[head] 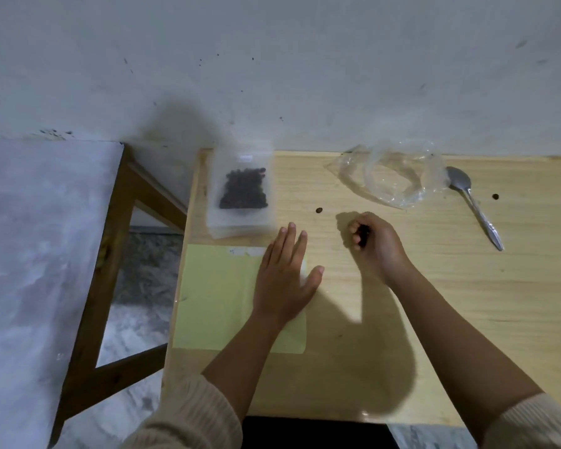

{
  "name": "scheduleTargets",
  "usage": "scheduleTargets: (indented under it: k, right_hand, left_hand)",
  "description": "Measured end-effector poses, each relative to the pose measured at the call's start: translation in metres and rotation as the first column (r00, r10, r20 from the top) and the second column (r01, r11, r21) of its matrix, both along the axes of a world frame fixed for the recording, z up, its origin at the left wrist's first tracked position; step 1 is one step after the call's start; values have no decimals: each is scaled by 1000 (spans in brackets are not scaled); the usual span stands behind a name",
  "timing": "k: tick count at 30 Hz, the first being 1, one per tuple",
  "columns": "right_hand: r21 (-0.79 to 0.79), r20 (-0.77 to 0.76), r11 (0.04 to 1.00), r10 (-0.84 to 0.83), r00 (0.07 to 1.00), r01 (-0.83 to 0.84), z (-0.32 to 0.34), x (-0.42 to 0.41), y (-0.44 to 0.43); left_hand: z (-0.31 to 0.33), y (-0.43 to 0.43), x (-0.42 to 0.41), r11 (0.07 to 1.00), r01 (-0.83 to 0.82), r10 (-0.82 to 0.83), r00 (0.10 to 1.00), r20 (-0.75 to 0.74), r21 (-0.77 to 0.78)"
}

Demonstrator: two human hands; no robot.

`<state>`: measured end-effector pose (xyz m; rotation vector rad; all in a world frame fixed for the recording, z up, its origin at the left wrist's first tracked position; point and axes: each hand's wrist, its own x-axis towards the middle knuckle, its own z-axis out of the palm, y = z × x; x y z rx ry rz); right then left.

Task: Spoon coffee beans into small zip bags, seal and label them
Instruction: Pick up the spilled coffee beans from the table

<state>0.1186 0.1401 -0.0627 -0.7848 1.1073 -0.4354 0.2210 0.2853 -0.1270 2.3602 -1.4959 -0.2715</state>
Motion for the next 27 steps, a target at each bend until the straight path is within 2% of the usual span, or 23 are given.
scheduleTargets:
  k: [3,6,8,13,24,27]
  right_hand:
    - [-278,-287,929,161,944,-243,-6,12,-9]
    - [-479,-367,801,189,911,-360,-12,24,-14]
    - [-532,-418,729,216,883,-430,-17,28,-17]
    - [-566,-568,570,254,783,-596,-31,31,-27]
    - [-580,-589,493,297,752,-648,-36,35,-38]
    - [-551,-703,333,309,640,-766,-37,34,-39]
  left_hand:
    - [0,1,1,1000,19,-19,1000,5,-20]
    - [-2,1,2,1000,9,-9,1000,4,-6]
    - [-3,1,2,1000,-2,2,1000,5,7]
    - [-1,0,0,1000,-21,21,999,30,21]
    - [1,1,1,999,-24,22,998,56,37]
    - [1,0,0,998,-28,25,999,46,53]
